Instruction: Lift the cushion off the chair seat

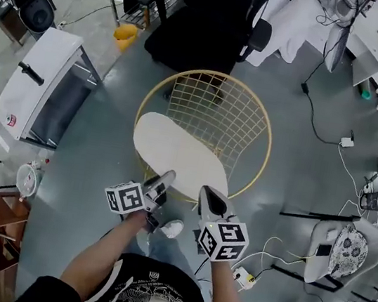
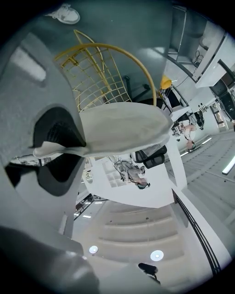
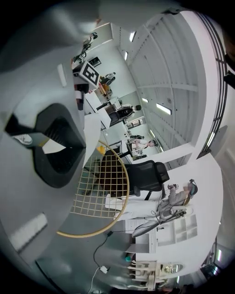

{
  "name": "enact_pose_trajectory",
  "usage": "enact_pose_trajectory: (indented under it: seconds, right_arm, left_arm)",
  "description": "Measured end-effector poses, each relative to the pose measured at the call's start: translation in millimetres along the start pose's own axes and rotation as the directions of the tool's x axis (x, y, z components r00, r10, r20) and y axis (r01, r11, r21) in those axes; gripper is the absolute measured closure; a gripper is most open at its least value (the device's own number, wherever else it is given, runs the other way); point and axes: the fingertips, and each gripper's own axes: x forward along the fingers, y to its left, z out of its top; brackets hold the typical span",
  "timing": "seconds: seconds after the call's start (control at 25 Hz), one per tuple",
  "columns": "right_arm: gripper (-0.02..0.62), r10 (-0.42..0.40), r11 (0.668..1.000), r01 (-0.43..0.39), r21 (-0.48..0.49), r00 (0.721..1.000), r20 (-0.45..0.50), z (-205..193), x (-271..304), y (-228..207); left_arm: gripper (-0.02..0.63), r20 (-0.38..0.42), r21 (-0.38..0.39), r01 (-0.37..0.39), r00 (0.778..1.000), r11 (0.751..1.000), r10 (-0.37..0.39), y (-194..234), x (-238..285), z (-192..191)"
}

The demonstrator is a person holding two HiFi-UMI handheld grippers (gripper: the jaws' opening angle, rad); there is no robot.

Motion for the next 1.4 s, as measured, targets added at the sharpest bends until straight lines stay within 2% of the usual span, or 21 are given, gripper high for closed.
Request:
enact_pose_trajectory:
  seconds: [0.32, 0.48, 0.76, 0.96, 1.2, 1.4]
  right_arm:
    - [0.595, -0.049, 0.998, 0.047, 0.032, 0.996, 0.080, 27, -6, 29]
    - [0.595, -0.076, 0.997, 0.071, 0.043, 0.989, 0.129, 43, -10, 47]
    - [0.595, -0.126, 0.992, 0.119, 0.044, 0.966, 0.227, 75, -16, 69]
    - [0.595, -0.160, 0.987, 0.154, 0.042, 0.947, 0.279, 90, -18, 75]
    - [0.595, -0.185, 0.982, 0.188, 0.018, 0.939, 0.290, 98, -16, 75]
    - [0.595, -0.199, 0.979, 0.202, 0.023, 0.934, 0.298, 104, -16, 70]
  left_arm:
    - [0.570, -0.042, 0.007, 0.049, 0.998, 0.999, -0.049, -36, -13, 22]
    - [0.568, -0.027, 0.012, 0.062, 0.998, 0.998, -0.061, -56, -26, 43]
    - [0.568, -0.018, 0.043, 0.142, 0.990, 0.989, -0.141, -99, -32, 78]
    - [0.568, -0.034, 0.076, 0.157, 0.987, 0.985, -0.155, -118, -33, 90]
    - [0.566, -0.058, 0.082, 0.196, 0.980, 0.977, -0.192, -133, -27, 90]
    - [0.566, -0.045, 0.073, 0.205, 0.978, 0.976, -0.202, -137, -23, 93]
